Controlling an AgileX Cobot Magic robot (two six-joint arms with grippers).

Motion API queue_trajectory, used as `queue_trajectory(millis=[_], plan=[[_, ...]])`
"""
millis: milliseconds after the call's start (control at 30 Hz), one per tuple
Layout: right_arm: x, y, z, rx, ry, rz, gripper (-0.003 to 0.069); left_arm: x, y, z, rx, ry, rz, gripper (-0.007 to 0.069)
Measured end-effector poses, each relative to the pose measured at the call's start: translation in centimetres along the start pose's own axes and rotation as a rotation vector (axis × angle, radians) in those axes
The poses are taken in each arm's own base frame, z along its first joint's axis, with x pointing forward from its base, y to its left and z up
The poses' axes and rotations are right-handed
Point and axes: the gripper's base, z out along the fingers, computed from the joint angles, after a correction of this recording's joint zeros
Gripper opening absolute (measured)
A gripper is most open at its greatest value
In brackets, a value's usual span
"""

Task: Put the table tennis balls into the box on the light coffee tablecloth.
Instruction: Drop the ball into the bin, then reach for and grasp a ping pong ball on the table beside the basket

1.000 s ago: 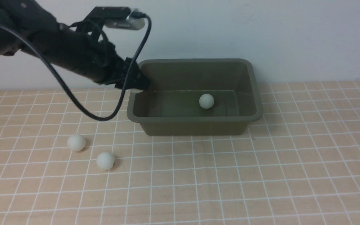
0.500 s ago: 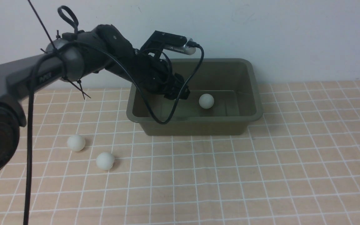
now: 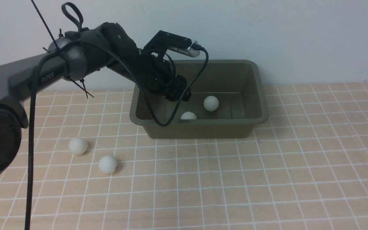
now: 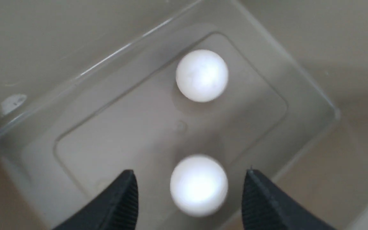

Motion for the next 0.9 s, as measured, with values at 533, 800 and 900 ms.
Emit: queue_trajectory(millis=[533,800,900], plan=[[0.2,0.0,0.3,-0.002,0.01,0.002,-0.0016,4.2,7.9,-13.2,-0.326,0.366,-0.336,0.0365],[1.5,0.1,1.6,-0.013,0.068,0.01,-0.0016,7.1,10.2,-9.5,-0.29,0.492,-0.407,0.0365],[1.6,0.1,1.8,-0.017,0.075,0.013,-0.0016,7.8,10.6,-8.4,-0.28,0.52,-0.416,0.0365]])
